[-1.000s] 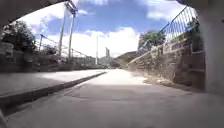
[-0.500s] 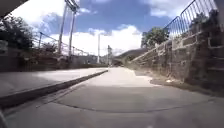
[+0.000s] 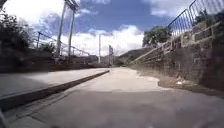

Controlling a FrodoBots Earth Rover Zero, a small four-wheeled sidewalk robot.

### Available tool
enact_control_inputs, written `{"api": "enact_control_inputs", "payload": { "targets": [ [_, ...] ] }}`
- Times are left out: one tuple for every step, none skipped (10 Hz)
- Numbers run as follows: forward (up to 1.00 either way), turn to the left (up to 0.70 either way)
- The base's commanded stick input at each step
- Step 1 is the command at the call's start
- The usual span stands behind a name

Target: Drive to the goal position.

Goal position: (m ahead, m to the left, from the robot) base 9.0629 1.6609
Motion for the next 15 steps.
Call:
{"api": "enact_control_inputs", "payload": {
  "targets": [
    [1.00, -0.25],
    [1.00, -0.15],
    [1.00, -0.05],
    [1.00, 0.00],
    [1.00, 0.00],
    [1.00, 0.00],
    [1.00, 0.00],
    [1.00, 0.00],
    [1.00, 0.00],
    [1.00, 0.00],
    [1.00, 0.00],
    [1.00, -0.08],
    [1.00, -0.18],
    [1.00, -0.26],
    [1.00, -0.16]
  ]
}}
